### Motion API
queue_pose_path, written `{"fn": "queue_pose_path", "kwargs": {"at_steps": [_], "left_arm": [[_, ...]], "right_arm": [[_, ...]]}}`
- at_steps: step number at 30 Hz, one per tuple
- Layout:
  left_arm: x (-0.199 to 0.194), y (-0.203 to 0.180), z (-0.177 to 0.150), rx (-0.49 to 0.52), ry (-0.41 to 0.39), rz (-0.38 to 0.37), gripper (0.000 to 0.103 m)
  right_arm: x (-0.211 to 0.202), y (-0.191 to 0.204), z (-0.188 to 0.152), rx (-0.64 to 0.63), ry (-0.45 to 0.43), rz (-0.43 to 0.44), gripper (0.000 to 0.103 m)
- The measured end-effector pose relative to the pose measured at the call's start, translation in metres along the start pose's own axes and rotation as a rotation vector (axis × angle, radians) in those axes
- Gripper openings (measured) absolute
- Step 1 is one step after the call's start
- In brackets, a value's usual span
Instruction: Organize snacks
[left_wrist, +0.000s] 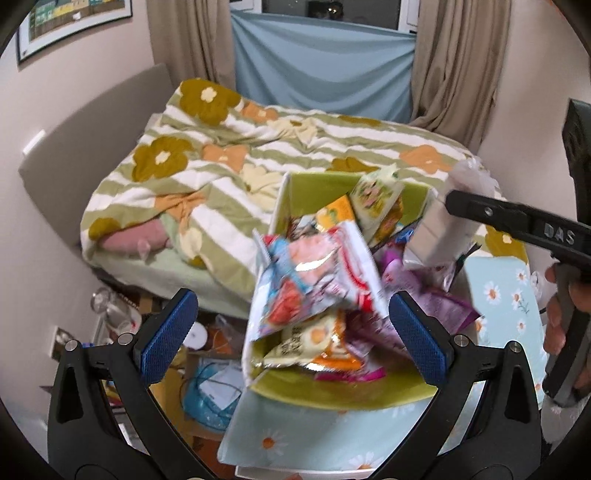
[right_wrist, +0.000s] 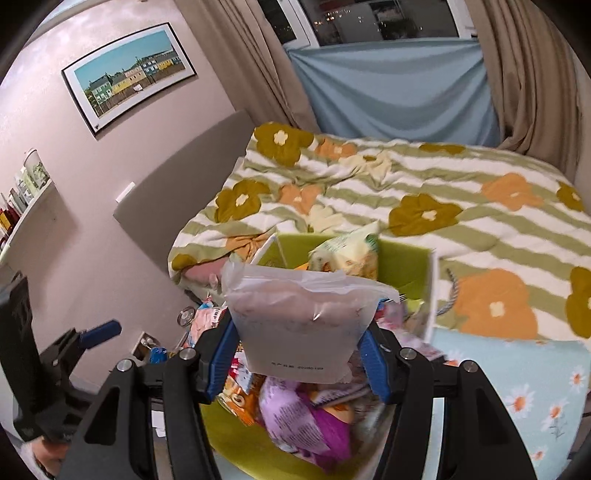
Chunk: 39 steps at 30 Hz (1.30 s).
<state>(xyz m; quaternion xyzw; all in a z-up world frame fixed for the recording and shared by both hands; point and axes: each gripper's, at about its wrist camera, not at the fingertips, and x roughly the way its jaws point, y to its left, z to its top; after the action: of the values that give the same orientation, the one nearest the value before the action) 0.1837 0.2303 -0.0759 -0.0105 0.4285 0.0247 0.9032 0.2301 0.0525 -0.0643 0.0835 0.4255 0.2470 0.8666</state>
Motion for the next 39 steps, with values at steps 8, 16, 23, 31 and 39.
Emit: {"fn": "queue_pose_path", "kwargs": {"at_steps": [8, 16, 23, 31, 39], "left_arm": [[0.021, 0.007, -0.015, 0.017, 0.044, 0.018, 0.103], [0.020, -0.004, -0.029, 0.021, 0.045, 0.007, 0.103], [-0.010, -0.020, -0.040, 0.034, 0.011, 0.010, 0.103], [-0.082, -0.055, -0.031, 0.068, -0.120, 0.001, 0.103], [-0.127, -0.089, -0.045, 0.096, -0.242, 0.007, 0.103]], "right_arm": [[0.031, 0.003, -0.006, 0.033, 0.020, -0.122, 0.098], [0.019, 0.003, -0.015, 0.026, -0.009, -0.122, 0.098], [-0.020, 0.001, -0.026, 0.016, -0.057, -0.125, 0.098], [-0.113, 0.002, -0.054, 0.027, -0.168, -0.208, 0.103], [-0.187, 0.006, -0.098, 0.025, -0.219, -0.404, 0.103]]}}
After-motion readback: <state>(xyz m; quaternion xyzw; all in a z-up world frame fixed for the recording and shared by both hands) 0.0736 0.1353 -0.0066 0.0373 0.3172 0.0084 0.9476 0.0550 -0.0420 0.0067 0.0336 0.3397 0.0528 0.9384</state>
